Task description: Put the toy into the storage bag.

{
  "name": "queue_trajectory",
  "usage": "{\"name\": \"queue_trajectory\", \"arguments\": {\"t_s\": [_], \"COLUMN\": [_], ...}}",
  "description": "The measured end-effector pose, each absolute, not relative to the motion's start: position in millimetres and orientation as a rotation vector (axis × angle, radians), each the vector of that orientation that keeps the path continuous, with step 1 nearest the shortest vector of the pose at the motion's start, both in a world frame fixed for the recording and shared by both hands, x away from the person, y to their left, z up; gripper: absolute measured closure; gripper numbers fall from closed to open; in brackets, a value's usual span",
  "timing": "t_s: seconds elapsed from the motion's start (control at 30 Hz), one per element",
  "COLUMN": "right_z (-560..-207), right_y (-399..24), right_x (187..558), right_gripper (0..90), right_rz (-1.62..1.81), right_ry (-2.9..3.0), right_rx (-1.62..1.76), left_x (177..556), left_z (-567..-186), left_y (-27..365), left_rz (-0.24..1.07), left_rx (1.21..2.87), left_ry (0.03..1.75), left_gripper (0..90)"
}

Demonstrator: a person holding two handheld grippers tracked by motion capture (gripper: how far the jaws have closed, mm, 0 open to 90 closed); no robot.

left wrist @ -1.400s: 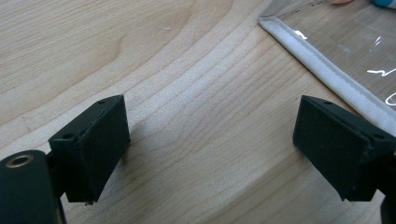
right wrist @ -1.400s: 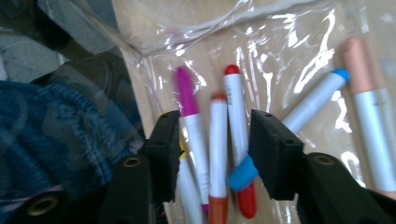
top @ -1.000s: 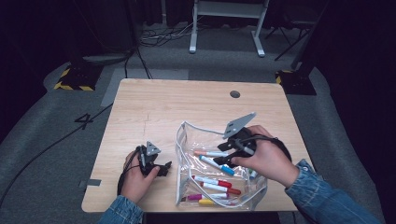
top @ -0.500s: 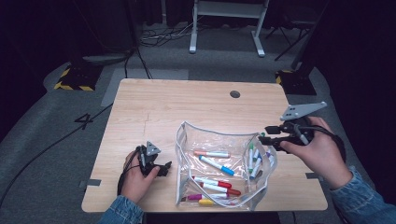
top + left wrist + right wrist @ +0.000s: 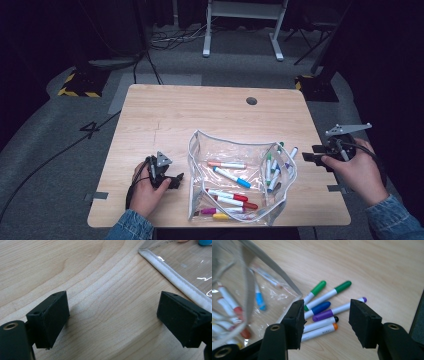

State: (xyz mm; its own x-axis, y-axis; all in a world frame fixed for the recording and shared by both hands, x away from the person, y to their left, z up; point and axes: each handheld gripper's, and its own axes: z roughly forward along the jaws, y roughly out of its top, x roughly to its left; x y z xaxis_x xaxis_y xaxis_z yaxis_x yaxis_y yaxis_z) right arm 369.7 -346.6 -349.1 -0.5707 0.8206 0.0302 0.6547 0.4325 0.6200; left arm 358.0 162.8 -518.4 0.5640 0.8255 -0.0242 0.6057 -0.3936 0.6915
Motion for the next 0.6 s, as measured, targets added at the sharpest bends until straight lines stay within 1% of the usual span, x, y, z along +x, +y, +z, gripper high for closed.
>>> {"name": "queue_trajectory", "arguments": {"t_s": [0.23,0.43,0.6], "right_z": [-400.2,-440.3,-461.7], "right_y": [-354.5,-348.0,-341.0], "right_x": [371.8,371.5,371.2], "right_gripper": [41.5,38.8,37.6], "right_rz": [0.804,0.771,0.749], "right_ry": [2.428,2.474,2.493], "right_rx": [1.400,1.443,1.466], "left_x": [358.0,358.0,358.0], "left_z": [-518.4,-518.4,-518.4], "left_y": [162.8,162.8,162.8], "left_rz": [0.429,0.429,0.429], "left_rx": [2.135,2.135,2.135], "left_ry": [1.141,1.141,1.141], "left_gripper": [11.1,11.1,11.1]}}
